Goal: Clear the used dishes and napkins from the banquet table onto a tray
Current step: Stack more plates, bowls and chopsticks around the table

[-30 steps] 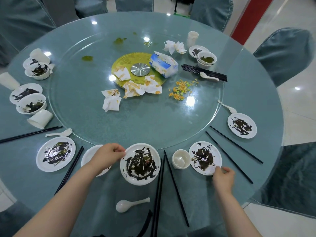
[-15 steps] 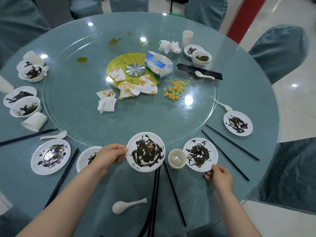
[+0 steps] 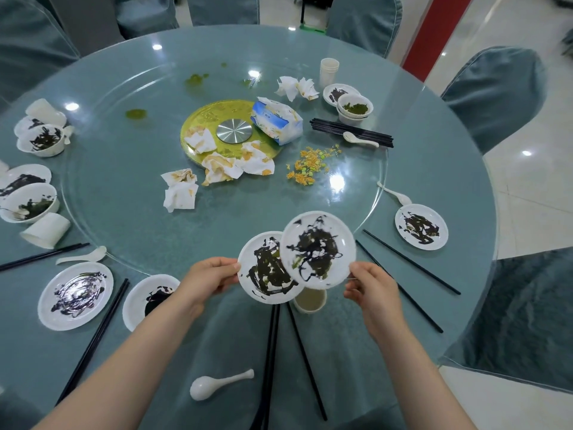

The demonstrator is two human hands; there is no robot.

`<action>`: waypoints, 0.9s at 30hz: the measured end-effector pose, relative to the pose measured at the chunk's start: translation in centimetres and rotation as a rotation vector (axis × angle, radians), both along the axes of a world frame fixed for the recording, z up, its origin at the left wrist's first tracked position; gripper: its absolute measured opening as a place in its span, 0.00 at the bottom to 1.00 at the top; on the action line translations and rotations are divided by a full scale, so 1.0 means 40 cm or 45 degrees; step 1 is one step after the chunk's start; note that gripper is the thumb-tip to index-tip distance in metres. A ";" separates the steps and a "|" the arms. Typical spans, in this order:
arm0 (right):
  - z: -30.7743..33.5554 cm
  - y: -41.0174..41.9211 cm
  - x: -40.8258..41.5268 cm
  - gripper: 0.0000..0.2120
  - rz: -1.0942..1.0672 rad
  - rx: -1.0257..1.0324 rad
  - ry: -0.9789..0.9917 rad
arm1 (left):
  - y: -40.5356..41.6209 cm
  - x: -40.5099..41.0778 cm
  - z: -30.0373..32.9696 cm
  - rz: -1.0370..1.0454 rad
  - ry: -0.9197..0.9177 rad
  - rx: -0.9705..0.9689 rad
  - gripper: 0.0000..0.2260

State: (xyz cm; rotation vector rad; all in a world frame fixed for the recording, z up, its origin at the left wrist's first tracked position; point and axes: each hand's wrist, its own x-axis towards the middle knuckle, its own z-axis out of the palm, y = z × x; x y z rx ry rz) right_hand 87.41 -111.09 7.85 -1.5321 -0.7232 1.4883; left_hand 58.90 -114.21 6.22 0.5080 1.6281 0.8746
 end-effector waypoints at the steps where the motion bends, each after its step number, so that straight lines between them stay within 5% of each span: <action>1: 0.002 0.002 -0.008 0.05 0.046 0.003 -0.036 | 0.008 0.009 0.005 -0.008 -0.011 0.009 0.03; 10: -0.018 0.044 0.011 0.10 0.109 -0.037 -0.114 | 0.069 0.093 0.016 -0.046 -0.078 0.023 0.04; 19: -0.128 0.236 0.211 0.06 -0.550 -0.339 0.221 | 0.086 0.118 -0.010 0.000 -0.168 -0.015 0.04; 27: -0.196 0.360 0.299 0.07 -0.825 -0.367 0.123 | 0.090 0.128 -0.019 0.073 -0.135 -0.044 0.02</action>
